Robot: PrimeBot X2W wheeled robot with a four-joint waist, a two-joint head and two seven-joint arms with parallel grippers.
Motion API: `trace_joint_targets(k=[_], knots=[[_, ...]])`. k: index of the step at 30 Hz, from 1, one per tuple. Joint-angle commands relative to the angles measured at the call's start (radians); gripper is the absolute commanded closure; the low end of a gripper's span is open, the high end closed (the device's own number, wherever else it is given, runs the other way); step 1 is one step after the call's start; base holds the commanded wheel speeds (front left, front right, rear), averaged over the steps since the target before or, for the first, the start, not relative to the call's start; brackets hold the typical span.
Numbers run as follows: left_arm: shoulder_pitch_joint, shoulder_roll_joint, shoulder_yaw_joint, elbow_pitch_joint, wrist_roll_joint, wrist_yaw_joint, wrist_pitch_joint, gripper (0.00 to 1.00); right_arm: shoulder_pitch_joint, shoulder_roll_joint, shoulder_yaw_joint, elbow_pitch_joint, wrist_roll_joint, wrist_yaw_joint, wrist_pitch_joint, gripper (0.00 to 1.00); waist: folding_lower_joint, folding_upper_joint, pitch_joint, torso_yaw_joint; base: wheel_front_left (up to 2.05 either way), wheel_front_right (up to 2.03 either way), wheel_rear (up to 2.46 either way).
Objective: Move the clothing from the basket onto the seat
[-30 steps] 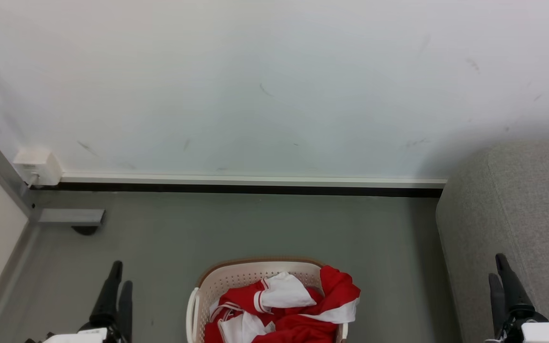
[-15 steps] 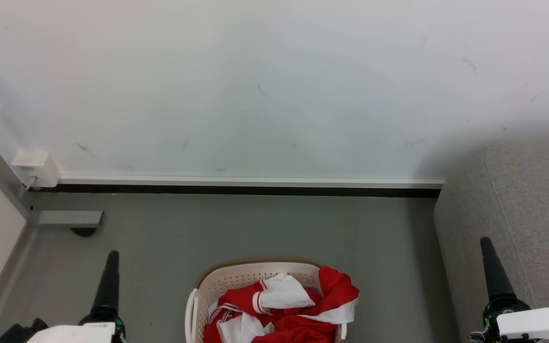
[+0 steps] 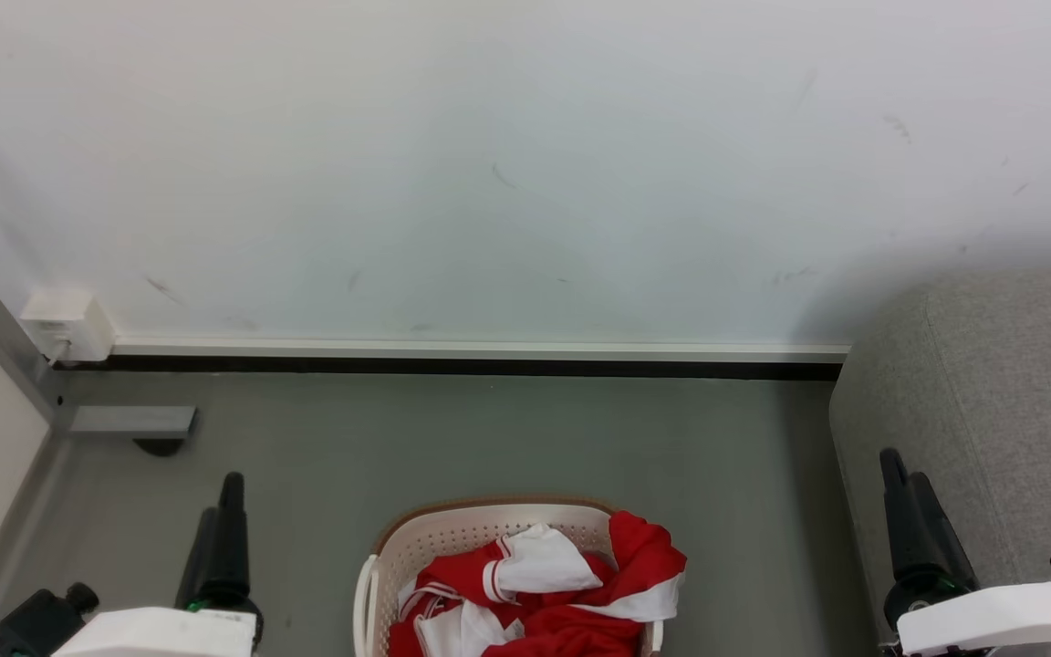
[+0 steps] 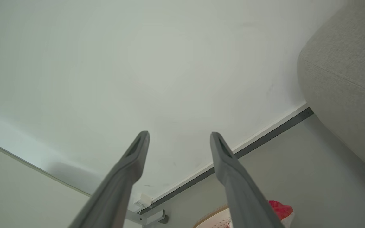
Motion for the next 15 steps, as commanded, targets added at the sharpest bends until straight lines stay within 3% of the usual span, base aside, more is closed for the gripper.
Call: trace_joint_targets(k=[1, 15], knots=[[-0.015, 0.009, 0.0, -0.021, 0.043, 0.005, -0.01, 0.0, -0.031, -0.01, 0.004, -0.019, -0.041, -0.001, -0.01, 0.0, -0.0001, -0.0001, 0.0, 0.0, 0.0, 0.0, 0.0], [-0.008, 0.011, -0.028, -0.044, 0.257, 0.041, -0.059, 0.0, -0.04, 0.005, 0.024, 0.003, -0.264, -0.001, -0.058, 0.0, -0.0001, -0.0001, 0.002, 0.002, 0.0, 0.0, 0.0]])
